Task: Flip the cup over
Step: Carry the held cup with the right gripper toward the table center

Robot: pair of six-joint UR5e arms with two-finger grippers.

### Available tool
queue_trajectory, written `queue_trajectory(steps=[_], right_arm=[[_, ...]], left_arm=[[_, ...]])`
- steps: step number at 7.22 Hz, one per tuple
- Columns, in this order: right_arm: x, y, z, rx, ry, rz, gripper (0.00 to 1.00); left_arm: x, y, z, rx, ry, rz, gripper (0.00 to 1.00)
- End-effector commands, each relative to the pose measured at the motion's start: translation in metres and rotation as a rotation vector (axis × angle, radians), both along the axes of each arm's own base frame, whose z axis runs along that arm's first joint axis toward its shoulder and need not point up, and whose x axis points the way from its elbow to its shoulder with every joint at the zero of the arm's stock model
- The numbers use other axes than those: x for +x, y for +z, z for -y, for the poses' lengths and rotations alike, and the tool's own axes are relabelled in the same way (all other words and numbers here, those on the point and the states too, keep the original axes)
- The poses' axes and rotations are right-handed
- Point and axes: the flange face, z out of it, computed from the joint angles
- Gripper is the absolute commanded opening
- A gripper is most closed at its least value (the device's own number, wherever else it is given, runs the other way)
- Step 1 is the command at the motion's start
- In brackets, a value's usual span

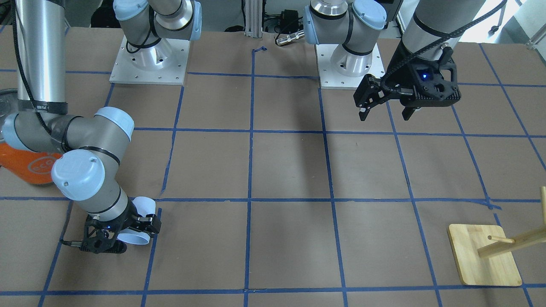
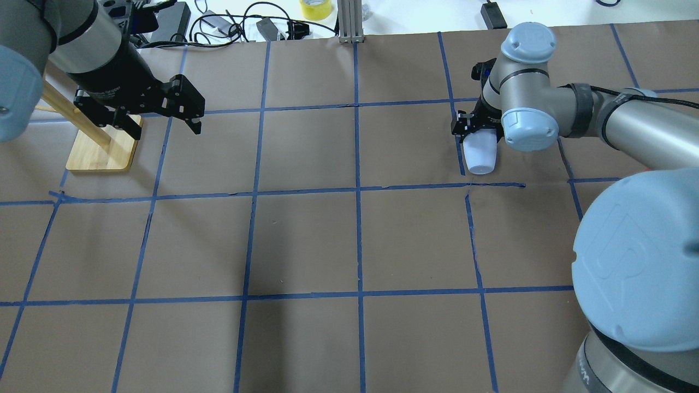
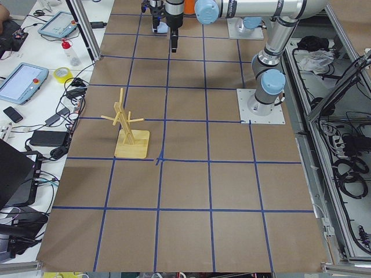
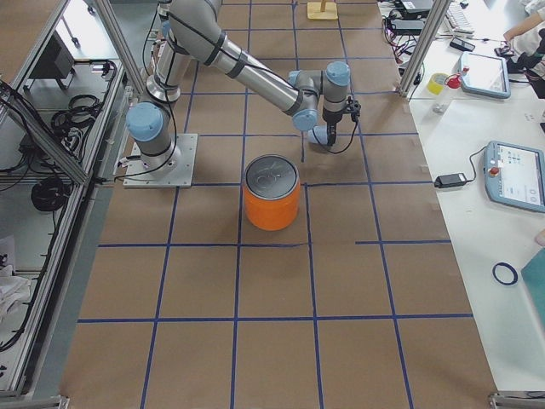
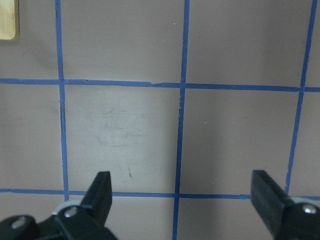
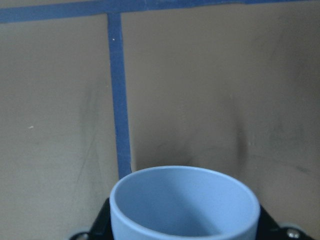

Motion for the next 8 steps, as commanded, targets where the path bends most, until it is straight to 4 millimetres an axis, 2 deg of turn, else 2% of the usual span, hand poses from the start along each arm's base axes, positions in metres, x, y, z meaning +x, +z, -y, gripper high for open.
queue_trajectory(steps=[1, 2, 3, 4, 6, 7, 8], right_arm=[[0.047, 0.03, 0.0, -0.056, 0.132, 0.006, 0.1], [0.101, 0.034, -0.01, -0.069, 0.279, -0.004, 0.09], [0.144, 0.033, -0.023, -0.069, 0.356, -0.011, 0.09], [0.176, 0.036, -0.034, -0.088, 0.456, -0.011, 0.1], [0.223, 0.036, -0.055, -0.107, 0.732, -0.042, 0.11], [0.238, 0.036, -0.065, -0.143, 0.846, -0.058, 0.13], [0.264, 0.037, -0.078, -0.165, 0.937, -0.065, 0.16]], left_arm=[[-0.004, -0.001, -0.002, 0.002, -0.002, 0.013, 1.0], [-0.01, -0.003, -0.001, 0.001, 0.006, -0.001, 1.0], [-0.009, -0.001, -0.004, 0.003, 0.004, 0.012, 1.0], [-0.009, 0.002, -0.005, -0.007, 0.002, 0.012, 1.0], [-0.005, 0.004, -0.006, -0.013, 0.007, 0.017, 1.0], [-0.003, 0.006, -0.007, -0.016, 0.01, 0.02, 1.0], [-0.003, 0.006, -0.007, -0.016, 0.01, 0.02, 1.0]])
